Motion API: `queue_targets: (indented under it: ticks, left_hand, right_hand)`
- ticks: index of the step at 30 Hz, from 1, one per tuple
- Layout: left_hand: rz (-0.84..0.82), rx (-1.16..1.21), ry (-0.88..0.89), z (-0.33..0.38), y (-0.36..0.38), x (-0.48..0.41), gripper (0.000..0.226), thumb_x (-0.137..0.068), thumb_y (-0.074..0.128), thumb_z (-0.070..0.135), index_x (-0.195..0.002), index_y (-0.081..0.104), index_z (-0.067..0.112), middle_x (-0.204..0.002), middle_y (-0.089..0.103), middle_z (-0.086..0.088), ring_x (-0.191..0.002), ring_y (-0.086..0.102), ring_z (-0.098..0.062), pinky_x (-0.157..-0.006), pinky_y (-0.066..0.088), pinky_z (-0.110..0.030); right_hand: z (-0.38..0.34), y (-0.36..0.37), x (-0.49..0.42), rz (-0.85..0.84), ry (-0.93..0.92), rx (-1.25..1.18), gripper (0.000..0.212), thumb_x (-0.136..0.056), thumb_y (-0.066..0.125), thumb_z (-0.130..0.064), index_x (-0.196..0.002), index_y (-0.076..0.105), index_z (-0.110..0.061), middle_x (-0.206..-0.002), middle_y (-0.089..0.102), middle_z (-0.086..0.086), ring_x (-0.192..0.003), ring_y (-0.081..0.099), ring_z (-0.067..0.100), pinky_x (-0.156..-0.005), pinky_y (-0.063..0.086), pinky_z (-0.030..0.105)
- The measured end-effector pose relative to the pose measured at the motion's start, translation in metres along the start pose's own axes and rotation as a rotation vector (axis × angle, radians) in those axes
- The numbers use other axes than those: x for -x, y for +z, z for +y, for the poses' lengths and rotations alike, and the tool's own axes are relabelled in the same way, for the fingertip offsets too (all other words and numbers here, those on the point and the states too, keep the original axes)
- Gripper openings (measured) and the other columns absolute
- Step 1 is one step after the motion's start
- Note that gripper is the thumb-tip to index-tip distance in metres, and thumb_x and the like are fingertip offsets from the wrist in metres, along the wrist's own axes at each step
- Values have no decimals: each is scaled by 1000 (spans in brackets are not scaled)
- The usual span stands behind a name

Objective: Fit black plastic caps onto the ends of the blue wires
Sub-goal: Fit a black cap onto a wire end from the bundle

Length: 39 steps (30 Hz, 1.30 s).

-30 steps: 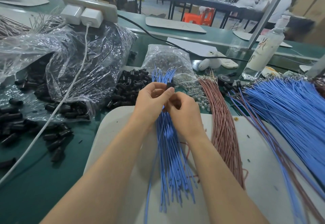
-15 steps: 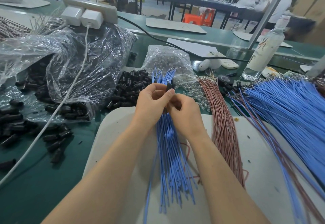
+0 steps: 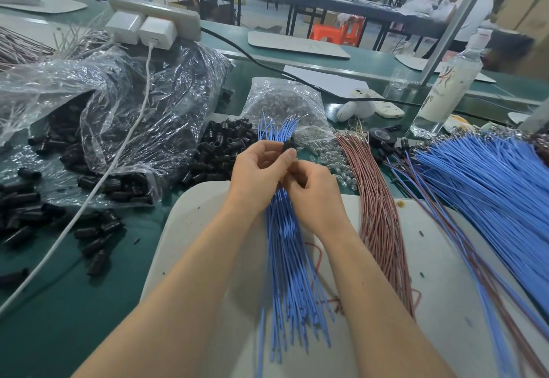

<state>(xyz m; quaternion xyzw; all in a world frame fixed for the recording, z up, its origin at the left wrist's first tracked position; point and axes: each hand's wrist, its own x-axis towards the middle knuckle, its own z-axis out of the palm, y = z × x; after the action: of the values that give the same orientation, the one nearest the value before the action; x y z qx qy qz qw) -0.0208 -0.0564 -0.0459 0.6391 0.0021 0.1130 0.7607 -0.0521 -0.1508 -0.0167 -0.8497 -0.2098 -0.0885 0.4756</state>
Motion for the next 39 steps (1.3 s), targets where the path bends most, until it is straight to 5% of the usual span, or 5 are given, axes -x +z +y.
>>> queue_targets:
  ticks: [15, 22, 28, 32, 39]
  left_hand:
    - [-53, 125, -188, 9, -5, -1, 14, -92, 56, 11, -86, 67, 19, -75, 72, 5, -66, 55, -14, -52, 38, -23]
    - [-88, 35, -175, 2, -4, -1, 8, -88, 66, 16, -95, 65, 19, -73, 69, 7, -60, 55, -7, -54, 45, -17]
    - [-50, 76, -154, 3, -4, -3, 7, -87, 66, 13, -91, 63, 18, -72, 71, 8, -70, 59, -12, -57, 47, -18]
    - [-4, 107, -135, 4, -4, -2, 10, -87, 66, 10, -85, 63, 20, -69, 70, 7, -74, 56, -19, -59, 46, -23]
    - [55, 131, -132, 5, -6, -3, 8, -84, 70, 11, -85, 65, 17, -92, 69, -14, -78, 58, -21, -66, 50, -28]
  right_hand:
    - [14, 4, -4, -9, 7, 30, 37, -94, 50, -13, -67, 41, -37, -55, 47, -47, -56, 47, -23, -60, 37, -1]
    - [16, 4, -5, 32, 1, 69, 36, -93, 50, -11, -70, 39, -36, -55, 45, -49, -57, 46, -26, -63, 35, -3]
    - [23, 4, -8, 25, 4, 77, 12, -93, 51, -15, -86, 57, -22, -58, 48, -47, -58, 47, -24, -62, 36, -2]
    - [28, 6, -10, 14, 22, 70, 18, -93, 52, -18, -100, 66, -7, -57, 52, -42, -57, 48, -22, -60, 38, 0]
    - [29, 4, -11, -33, 53, 48, 13, -93, 51, -21, -82, 55, -26, -52, 51, -26, -53, 48, -15, -56, 38, 5]
